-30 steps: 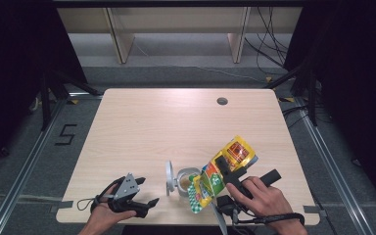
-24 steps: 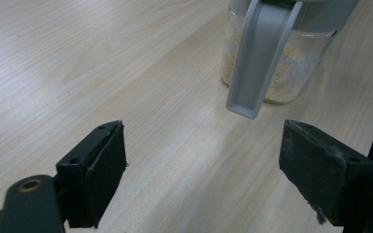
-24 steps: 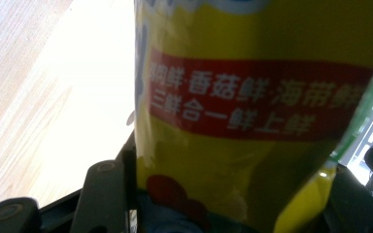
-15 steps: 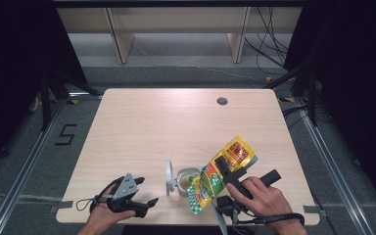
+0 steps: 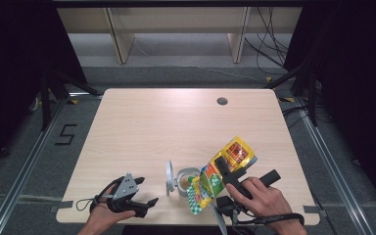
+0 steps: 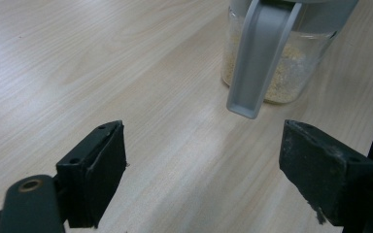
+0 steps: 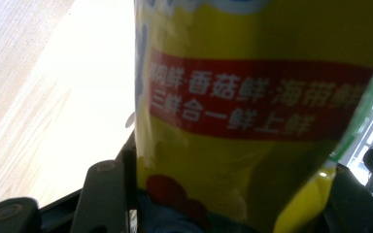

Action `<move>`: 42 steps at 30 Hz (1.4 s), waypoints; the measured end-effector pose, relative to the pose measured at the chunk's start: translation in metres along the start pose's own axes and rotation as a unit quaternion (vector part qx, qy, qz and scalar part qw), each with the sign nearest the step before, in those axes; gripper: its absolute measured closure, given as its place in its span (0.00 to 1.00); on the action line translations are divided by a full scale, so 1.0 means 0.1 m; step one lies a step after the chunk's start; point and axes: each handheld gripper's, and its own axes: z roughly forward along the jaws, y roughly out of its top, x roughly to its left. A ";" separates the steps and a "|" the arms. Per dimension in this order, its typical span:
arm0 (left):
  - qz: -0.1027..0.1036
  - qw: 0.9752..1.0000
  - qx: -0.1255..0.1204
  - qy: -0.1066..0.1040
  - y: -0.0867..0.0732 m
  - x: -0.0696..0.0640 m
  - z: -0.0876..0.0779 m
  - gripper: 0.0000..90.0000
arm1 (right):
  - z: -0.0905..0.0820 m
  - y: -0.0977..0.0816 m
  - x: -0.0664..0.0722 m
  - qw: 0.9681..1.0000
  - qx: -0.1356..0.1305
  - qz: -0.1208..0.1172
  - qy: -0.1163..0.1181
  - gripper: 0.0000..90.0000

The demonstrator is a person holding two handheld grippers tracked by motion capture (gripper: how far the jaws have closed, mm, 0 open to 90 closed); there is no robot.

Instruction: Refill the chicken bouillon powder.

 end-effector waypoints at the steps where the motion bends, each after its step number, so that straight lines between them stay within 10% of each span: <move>1: -0.014 1.000 -0.001 0.000 -0.01 -0.01 0.00 0.19 | 0.00 0.00 0.00 1.000 0.001 0.000 0.000 0.53; 42: -0.011 1.000 -0.001 0.002 -0.01 -0.02 0.01 0.19 | 0.01 -0.01 0.02 1.000 0.003 0.002 0.006 0.56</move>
